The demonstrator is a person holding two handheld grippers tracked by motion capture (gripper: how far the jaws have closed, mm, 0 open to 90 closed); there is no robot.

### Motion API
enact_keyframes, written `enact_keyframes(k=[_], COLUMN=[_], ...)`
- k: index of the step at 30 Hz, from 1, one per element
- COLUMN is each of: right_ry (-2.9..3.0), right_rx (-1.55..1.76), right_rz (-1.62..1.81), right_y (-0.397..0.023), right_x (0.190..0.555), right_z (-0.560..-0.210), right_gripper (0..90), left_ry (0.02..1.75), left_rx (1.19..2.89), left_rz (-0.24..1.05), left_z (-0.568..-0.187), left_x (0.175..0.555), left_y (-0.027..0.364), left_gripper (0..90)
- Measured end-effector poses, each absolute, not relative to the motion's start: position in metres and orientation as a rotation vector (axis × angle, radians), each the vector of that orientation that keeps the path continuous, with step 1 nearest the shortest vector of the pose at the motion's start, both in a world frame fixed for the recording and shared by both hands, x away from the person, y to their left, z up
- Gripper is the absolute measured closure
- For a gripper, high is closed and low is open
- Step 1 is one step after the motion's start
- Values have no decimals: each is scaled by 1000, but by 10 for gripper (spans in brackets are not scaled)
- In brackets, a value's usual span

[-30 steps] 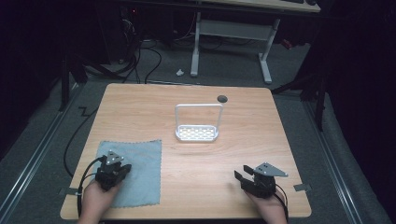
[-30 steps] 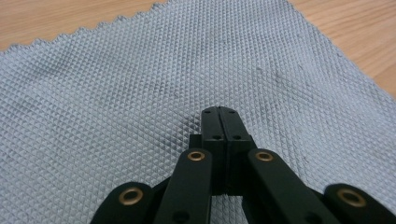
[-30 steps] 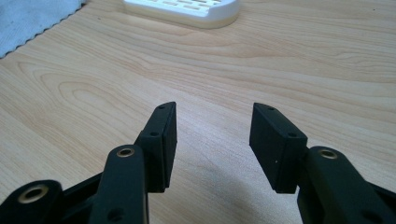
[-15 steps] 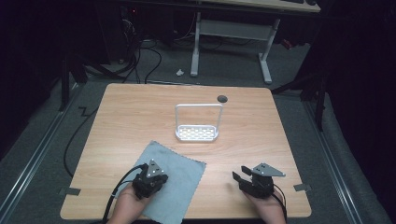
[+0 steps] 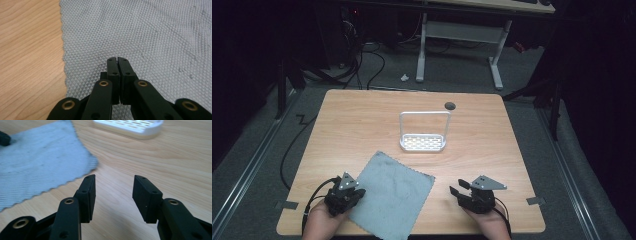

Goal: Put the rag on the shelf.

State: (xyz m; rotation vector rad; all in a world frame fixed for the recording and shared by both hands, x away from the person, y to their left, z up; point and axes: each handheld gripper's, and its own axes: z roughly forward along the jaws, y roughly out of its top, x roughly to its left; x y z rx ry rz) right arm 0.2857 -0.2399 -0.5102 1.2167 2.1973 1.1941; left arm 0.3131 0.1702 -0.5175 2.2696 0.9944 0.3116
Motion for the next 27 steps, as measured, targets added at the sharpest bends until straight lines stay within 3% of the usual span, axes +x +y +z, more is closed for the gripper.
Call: enact_keyframes(k=[5, 11, 17, 27], right_ry=[2294, 2426, 2507, 2368], right_rx=[1132, 1024, 984, 1119], right_rz=[1189, 1164, 1039, 991], right_y=[-217, -199, -197, -227], right_x=[283, 272, 265, 288], right_z=[-513, -517, -524, -527], right_gripper=[665, 892, 900, 900], left_ry=[930, 834, 791, 692], left_rx=[2282, 2300, 2302, 2296], left_rz=[305, 273, 241, 137], left_z=[-518, -519, -519, -521], left_x=[307, 301, 299, 287], left_y=[151, 122, 110, 86], left_gripper=[888, 888, 888, 887])
